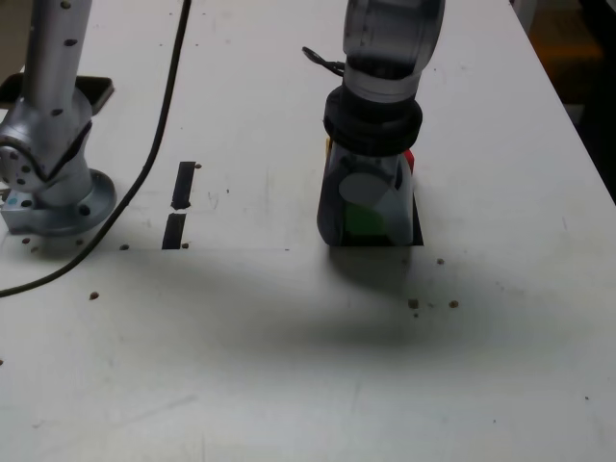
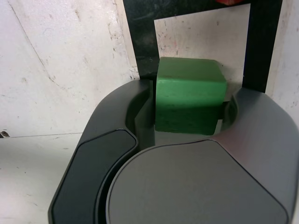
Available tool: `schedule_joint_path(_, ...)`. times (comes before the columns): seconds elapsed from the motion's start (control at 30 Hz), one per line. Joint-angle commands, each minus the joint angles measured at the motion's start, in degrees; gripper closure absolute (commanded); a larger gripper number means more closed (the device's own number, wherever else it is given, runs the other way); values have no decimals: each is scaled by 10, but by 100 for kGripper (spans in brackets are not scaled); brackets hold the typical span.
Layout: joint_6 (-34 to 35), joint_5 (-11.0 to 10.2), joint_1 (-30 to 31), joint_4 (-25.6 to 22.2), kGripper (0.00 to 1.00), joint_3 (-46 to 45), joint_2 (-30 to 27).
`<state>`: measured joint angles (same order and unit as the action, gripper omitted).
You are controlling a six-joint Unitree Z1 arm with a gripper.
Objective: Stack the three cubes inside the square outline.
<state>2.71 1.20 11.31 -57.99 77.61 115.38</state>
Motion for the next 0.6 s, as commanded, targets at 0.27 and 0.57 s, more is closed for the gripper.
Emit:
schedule_joint_path(0.27,-10,9,-1,-19,25,3,-3)
schedule_joint_path(0.57,-6,-7,-1,-66,20,9,-28)
